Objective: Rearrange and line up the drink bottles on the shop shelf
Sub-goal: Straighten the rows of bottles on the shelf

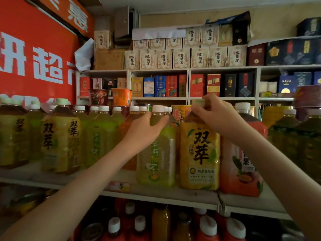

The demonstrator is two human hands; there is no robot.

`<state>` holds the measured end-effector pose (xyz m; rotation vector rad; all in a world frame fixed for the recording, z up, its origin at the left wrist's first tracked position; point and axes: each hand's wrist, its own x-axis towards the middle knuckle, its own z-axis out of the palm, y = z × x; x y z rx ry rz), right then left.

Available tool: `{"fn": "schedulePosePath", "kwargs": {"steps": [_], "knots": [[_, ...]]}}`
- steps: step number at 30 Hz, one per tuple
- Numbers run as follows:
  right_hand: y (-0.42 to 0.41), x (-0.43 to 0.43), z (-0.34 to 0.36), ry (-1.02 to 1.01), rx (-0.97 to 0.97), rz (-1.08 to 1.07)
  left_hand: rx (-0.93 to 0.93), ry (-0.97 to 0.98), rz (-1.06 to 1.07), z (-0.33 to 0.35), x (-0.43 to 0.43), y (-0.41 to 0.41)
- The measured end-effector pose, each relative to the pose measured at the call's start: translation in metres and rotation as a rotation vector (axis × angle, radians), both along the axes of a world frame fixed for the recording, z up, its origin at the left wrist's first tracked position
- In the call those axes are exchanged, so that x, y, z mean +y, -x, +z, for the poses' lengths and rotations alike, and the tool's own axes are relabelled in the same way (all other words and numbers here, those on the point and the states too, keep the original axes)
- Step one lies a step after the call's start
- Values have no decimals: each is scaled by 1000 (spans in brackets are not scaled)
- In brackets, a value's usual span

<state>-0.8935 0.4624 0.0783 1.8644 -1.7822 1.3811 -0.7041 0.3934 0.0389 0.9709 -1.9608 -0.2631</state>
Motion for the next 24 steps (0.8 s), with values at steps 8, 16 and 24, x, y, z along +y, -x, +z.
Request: {"fn": "schedulePosePath", "kwargs": {"steps": [8, 16, 24], "knots": [[-5, -12, -4, -2, -4, -59, 83, -151, -156, -9, -4, -15], [-6, -12, -6, 59, -52, -19, 167, -135, -182, -11, -8, -10], [-10, -12, -8, 127, -39, -14, 278, -49, -204, -24, -5, -7]]}}
